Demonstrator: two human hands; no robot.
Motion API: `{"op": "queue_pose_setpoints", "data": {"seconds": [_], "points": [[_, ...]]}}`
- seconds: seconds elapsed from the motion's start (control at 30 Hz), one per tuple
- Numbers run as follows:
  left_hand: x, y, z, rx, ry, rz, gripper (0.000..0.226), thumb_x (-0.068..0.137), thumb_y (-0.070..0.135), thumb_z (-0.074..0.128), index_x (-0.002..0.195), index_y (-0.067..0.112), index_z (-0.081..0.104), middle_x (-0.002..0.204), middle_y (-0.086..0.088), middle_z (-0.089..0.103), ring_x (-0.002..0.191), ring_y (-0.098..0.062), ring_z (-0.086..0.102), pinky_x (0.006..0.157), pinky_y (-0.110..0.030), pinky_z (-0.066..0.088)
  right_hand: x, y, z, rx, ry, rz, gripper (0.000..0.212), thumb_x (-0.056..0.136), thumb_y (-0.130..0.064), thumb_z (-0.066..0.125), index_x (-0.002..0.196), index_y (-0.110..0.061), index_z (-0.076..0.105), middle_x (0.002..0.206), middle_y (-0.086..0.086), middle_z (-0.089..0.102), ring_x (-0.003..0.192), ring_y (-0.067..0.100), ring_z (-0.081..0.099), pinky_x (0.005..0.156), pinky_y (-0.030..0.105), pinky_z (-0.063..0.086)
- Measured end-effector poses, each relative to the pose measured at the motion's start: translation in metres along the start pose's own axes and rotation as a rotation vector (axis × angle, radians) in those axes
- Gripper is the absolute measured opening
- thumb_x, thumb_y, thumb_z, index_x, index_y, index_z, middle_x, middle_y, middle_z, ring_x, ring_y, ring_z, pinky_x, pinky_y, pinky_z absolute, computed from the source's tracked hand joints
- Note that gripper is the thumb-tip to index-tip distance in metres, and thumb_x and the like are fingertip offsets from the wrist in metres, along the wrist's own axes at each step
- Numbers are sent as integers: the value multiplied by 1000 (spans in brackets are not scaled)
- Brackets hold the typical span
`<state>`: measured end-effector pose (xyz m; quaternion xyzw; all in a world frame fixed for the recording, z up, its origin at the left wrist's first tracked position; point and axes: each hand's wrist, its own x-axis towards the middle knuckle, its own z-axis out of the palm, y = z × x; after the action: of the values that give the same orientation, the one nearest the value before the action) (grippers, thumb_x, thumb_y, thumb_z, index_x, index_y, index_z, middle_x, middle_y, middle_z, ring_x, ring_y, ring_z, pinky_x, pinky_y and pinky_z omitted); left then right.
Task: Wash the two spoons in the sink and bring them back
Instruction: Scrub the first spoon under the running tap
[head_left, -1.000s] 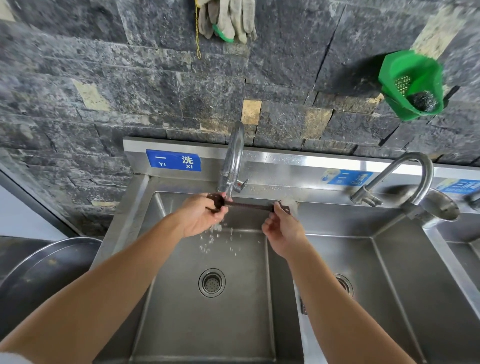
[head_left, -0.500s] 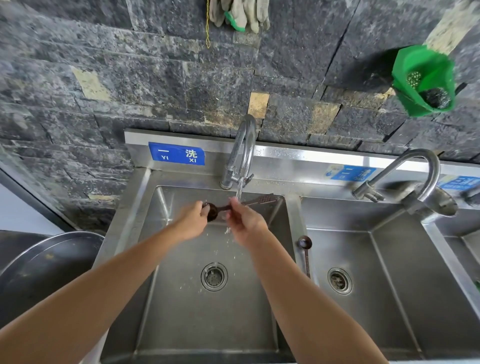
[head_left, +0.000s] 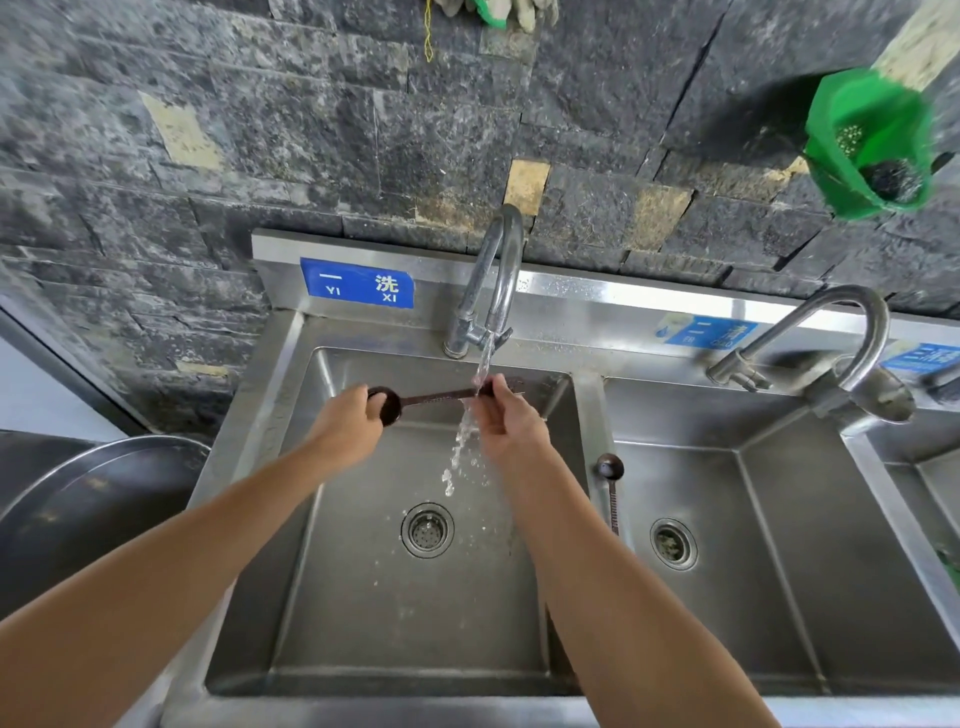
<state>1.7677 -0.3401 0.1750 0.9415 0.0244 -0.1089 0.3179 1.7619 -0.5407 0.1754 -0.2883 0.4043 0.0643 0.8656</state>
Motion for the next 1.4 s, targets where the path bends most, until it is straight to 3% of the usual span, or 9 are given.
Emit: {"op": "queue_pose_setpoints", "data": {"seconds": [0.23, 0.33, 0.5, 0.67, 0.97, 1.1, 1.23, 1.33, 1.4], "points": [[1, -37, -9, -109, -15, -14, 26, 102, 28, 42, 100, 7, 57, 70, -10, 57, 56, -27, 58, 49, -30, 42, -3, -11, -7, -149, -18, -34, 8, 83, 4, 70, 91, 5, 68, 72, 21, 74, 61, 26, 74, 51, 30, 61], [5, -38, -15, -162, -35, -64, 26, 102, 29, 41, 96, 7, 54, 68, -13, 53, 52, -28, 55, 50, -33, 42, -4, -15, -14, -226, -64, -16, 21, 82, 6, 70, 103, 8, 68, 93, 28, 73, 80, 33, 75, 60, 32, 63], [3, -23, -16, -573, -256, -186, 25, 101, 28, 48, 102, 3, 53, 56, 0, 41, 34, -7, 34, 31, -19, 24, -5, -35, -32, -267, -68, 8, 26, 79, 8, 71, 105, 9, 66, 96, 29, 73, 87, 37, 74, 60, 33, 62], [6, 7, -3, -792, -405, -259, 19, 99, 23, 44, 112, 11, 52, 54, 5, 40, 38, -7, 29, 32, -18, 18, -3, -61, -59, -233, -14, -21, 39, 64, 8, 78, 102, 8, 68, 97, 26, 75, 88, 37, 74, 61, 30, 61], [20, 67, 54, -953, -510, -399, 31, 96, 40, 37, 75, 18, 43, 46, 6, 37, 33, -7, 23, 31, -13, 13, -10, -104, -120, -193, 52, -127, 10, 84, 13, 62, 95, 10, 62, 78, 27, 73, 67, 34, 75, 52, 30, 61], [27, 80, 69, -1105, -374, -502, 30, 94, 44, 49, 76, 20, 50, 53, 1, 37, 42, -13, 32, 43, -22, 31, -12, -105, -142, -430, -10, 2, 31, 76, 13, 68, 106, 13, 60, 93, 35, 71, 80, 40, 74, 55, 31, 61], [21, 88, 80, -1683, -332, -631, 28, 94, 25, 50, 85, 1, 60, 77, -15, 61, 72, -27, 61, 76, -39, 54, -2, -94, -161, -683, -154, 253, 46, 72, 7, 74, 116, 11, 58, 108, 34, 68, 101, 45, 69, 70, 36, 62], [22, 91, 88, -1862, -258, -726, 22, 94, 16, 45, 84, 1, 57, 75, -16, 61, 66, -25, 61, 66, -33, 54, 5, -97, -164, -997, -340, 378, 38, 85, -6, 70, 121, -1, 59, 118, 23, 69, 111, 37, 67, 84, 39, 59], [26, 92, 92, -1866, -213, -779, 20, 91, 16, 42, 79, 4, 53, 63, -11, 56, 53, -21, 54, 54, -28, 46, 15, -110, -152, -1253, -401, 242, 32, 94, -11, 62, 126, -11, 61, 122, 13, 70, 111, 27, 68, 91, 39, 57]]}}
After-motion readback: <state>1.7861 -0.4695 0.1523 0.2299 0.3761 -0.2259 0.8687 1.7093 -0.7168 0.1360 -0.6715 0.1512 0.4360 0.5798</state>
